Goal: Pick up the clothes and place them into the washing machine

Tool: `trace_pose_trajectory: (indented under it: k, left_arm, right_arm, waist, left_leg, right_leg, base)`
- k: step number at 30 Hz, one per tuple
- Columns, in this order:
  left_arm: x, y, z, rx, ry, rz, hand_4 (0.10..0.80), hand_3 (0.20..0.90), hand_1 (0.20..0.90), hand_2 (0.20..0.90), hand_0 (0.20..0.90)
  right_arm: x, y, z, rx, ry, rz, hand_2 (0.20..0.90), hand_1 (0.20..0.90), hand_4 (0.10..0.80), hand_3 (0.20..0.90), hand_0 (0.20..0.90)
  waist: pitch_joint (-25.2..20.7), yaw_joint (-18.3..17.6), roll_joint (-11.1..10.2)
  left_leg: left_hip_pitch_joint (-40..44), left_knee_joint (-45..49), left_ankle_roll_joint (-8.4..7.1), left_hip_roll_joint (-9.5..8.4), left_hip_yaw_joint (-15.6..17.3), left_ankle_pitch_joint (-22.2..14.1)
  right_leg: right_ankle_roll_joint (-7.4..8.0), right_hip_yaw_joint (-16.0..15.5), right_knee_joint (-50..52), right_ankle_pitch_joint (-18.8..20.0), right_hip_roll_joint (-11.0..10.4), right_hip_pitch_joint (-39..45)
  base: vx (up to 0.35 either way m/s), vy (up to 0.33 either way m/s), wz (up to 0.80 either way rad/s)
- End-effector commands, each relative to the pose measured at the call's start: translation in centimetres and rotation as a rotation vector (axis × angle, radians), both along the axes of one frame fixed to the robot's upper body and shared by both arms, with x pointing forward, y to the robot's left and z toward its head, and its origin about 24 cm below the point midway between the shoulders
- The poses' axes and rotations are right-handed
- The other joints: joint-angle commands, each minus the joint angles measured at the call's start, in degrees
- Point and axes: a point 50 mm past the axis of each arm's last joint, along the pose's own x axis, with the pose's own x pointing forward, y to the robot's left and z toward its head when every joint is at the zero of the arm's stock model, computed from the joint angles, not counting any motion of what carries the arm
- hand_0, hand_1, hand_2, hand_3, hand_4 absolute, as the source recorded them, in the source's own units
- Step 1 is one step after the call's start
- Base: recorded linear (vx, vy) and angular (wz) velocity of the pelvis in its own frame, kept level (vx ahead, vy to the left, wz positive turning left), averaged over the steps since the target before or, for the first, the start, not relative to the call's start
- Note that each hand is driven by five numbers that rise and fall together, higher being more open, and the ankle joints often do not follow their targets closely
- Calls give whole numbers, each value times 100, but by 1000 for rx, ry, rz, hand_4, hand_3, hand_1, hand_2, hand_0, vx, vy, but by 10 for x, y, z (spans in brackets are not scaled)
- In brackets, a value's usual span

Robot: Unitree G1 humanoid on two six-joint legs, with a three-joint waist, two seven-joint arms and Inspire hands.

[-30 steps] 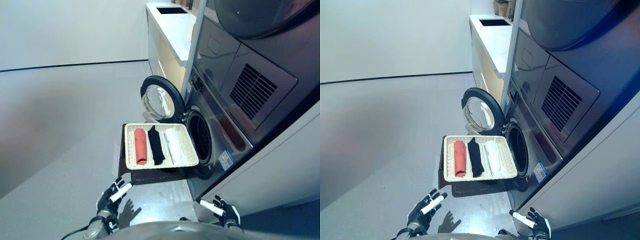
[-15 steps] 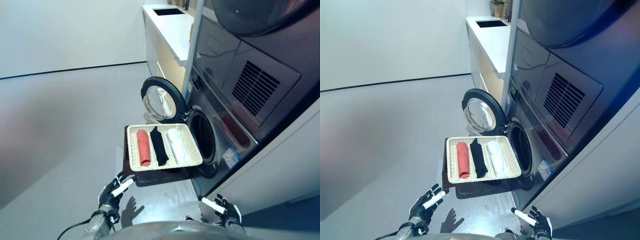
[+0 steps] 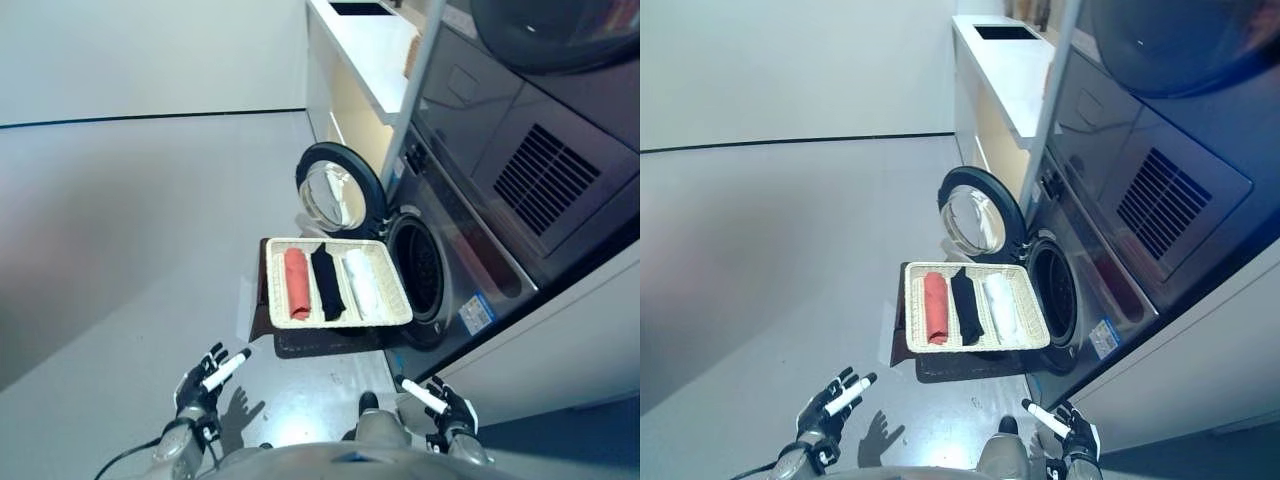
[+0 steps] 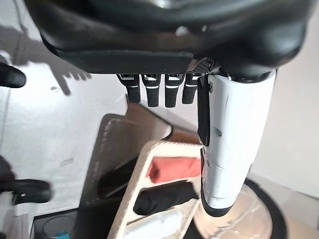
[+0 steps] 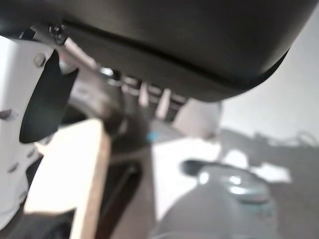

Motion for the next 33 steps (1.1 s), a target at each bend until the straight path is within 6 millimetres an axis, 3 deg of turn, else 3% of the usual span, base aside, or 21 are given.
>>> trace_pose_trajectory:
  k: [1, 2, 5, 6, 7, 8, 10, 11, 13, 15, 17, 18, 20, 23, 25, 27, 30, 33]
  left_arm:
    - [34, -12, 26, -14, -211, -58, 800, 900, 900, 900, 900]
    - [34, -12, 26, -14, -211, -58, 800, 900, 900, 900, 900]
    - [28, -17, 19, -30, -174, -58, 800, 900, 900, 900, 900]
    - [28, -18, 19, -31, -174, -58, 800, 900, 900, 900, 900]
    - [32, -19, 20, -40, -183, -46, 800, 900, 900, 900, 900]
    - [33, -20, 20, -40, -183, -45, 800, 900, 900, 900, 900]
    - [39, -21, 22, -50, -205, -36, 800, 900, 900, 900, 900]
    - [40, -22, 22, -50, -206, -40, 800, 900, 900, 900, 900]
    - [45, -24, 23, -52, -214, -42, 800, 900, 900, 900, 900]
    - [52, -28, 25, -61, -226, -39, 800, 900, 900, 900, 900]
    - [56, -32, 27, -70, -238, -54, 800, 900, 900, 900, 900]
    - [58, -32, 28, -74, -243, -58, 800, 900, 900, 900, 900]
    - [62, -37, 31, -79, -257, -75, 800, 900, 900, 900, 900]
    - [64, -38, 32, -76, -262, -83, 800, 900, 900, 900, 900]
    - [62, -37, 32, -71, -257, -71, 800, 900, 900, 900, 900]
    - [59, -36, 30, -71, -248, -64, 800, 900, 900, 900, 900]
    - [53, -36, 27, -70, -232, -67, 800, 900, 900, 900, 900]
    - [49, -35, 26, -70, -226, -71, 800, 900, 900, 900, 900]
  right_arm:
    - [32, -18, 17, -71, -137, -5, 900, 900, 800, 900, 900]
    - [31, -18, 17, -71, -137, -5, 900, 900, 800, 900, 900]
    - [19, -18, 13, -66, -104, -8, 900, 900, 800, 900, 900]
    - [19, -18, 13, -67, -104, -8, 900, 900, 800, 900, 900]
    - [17, -20, 11, -74, -84, -21, 900, 900, 800, 900, 900]
    - [18, -20, 11, -74, -85, -21, 900, 900, 800, 900, 900]
    - [24, -23, 13, -82, -105, -21, 900, 900, 800, 900, 900]
    - [26, -25, 15, -86, -113, -26, 900, 900, 800, 900, 900]
    - [30, -28, 17, -97, -129, -38, 900, 900, 800, 900, 900]
    - [35, -28, 18, -103, -141, -29, 900, 900, 800, 900, 900]
    - [38, -32, 21, -117, -151, -27, 900, 900, 800, 900, 900]
    - [40, -33, 22, -123, -156, -29, 900, 900, 800, 900, 900]
    - [44, -36, 23, -137, -161, -41, 900, 900, 800, 900, 900]
    - [47, -38, 25, -144, -169, -59, 900, 900, 800, 900, 900]
    - [47, -37, 25, -149, -168, -51, 900, 900, 800, 900, 900]
    - [45, -38, 24, -151, -159, -40, 900, 900, 800, 900, 900]
    - [38, -38, 22, -161, -137, -33, 900, 900, 800, 900, 900]
    - [34, -39, 21, -161, -128, -32, 900, 900, 800, 900, 900]
  waist:
    - [-60, -103, 92]
    - [-61, -103, 97]
    - [-201, -161, 131]
    - [-205, -162, 153]
    - [-274, -198, 233]
    - [-277, -205, 234]
    - [-335, -213, 331]
    - [-348, -242, 335]
    - [-326, -231, 435]
    - [-287, -225, 416]
    - [-200, -150, 317]
    - [-130, -102, 267]
    - [-31, 1, 185]
    - [160, 271, 14]
    - [226, 369, 21]
    - [285, 525, 90]
    - [332, 726, 232]
    - [307, 796, 299]
  left_leg:
    - [1385, -144, 64, -202, 80, -638]
    - [1391, -147, 64, -196, 81, -640]
    - [1575, -96, -68, 91, 45, -600]
    - [1575, -95, -75, 114, 49, -612]
    - [1470, 56, -238, 287, 16, -357]
    - [1463, 54, -240, 288, 10, -353]
    - [1346, 300, -331, 464, -31, -37]
    - [1274, 382, -388, 498, -79, 134]
    - [1173, 758, -482, 680, -36, 410]
    - [880, 1415, -559, 782, 32, 927]
    - [381, 2467, -578, 714, 107, 1384]
    - [155, 2826, -541, 665, 165, 1439]
    - [-275, 3010, -422, 832, 511, 1478]
    - [-1221, 2702, -213, 776, 747, 923]
    - [-1516, 2137, -246, 829, 800, 880]
    - [-1706, 1167, -324, 837, 746, 1119]
    - [-2037, -22, -492, 833, 594, 1891]
    - [-2015, -326, -605, 809, 722, 2140]
  right_leg:
    - [-6, -219, -207, 1710, 150, -940]
    - [-5, -221, -202, 1705, 154, -937]
    - [-242, -326, 289, 1222, 372, -943]
    - [-249, -337, 294, 1210, 392, -942]
    - [-319, -172, 260, 1102, 603, -871]
    - [-320, -177, 261, 1100, 600, -877]
    - [-387, -199, 371, 1013, 737, -907]
    - [-450, -258, 437, 919, 717, -927]
    - [-581, -253, 637, 632, 908, -835]
    - [-723, -253, 713, 433, 970, -696]
    - [-924, -168, 693, 240, 1028, -405]
    - [-980, -124, 645, 193, 1042, -253]
    - [-1056, -85, 566, 44, 1058, -2]
    - [-1016, 119, 397, -64, 993, 397]
    - [-975, 240, 372, -181, 1035, 549]
    - [-948, 415, 331, -289, 1139, 765]
    - [-920, 672, 211, -510, 1299, 1188]
    - [-896, 836, 118, -635, 1351, 1501]
  base:
    - [158, -81, 35]
    - [227, -134, 15]
    - [216, -159, 10]
    - [245, -177, 0]
    - [147, -109, 11]
    - [180, -168, 24]
    - [132, -162, 30]
    - [195, -179, 24]
    - [170, -154, 23]
    - [155, -195, 18]
    - [182, -242, 13]
    - [152, -236, 22]
    - [129, -178, 0]
    - [179, -71, -12]
    - [200, 33, -17]
    - [226, 76, 8]
    - [323, 81, -40]
    - [253, 66, -92]
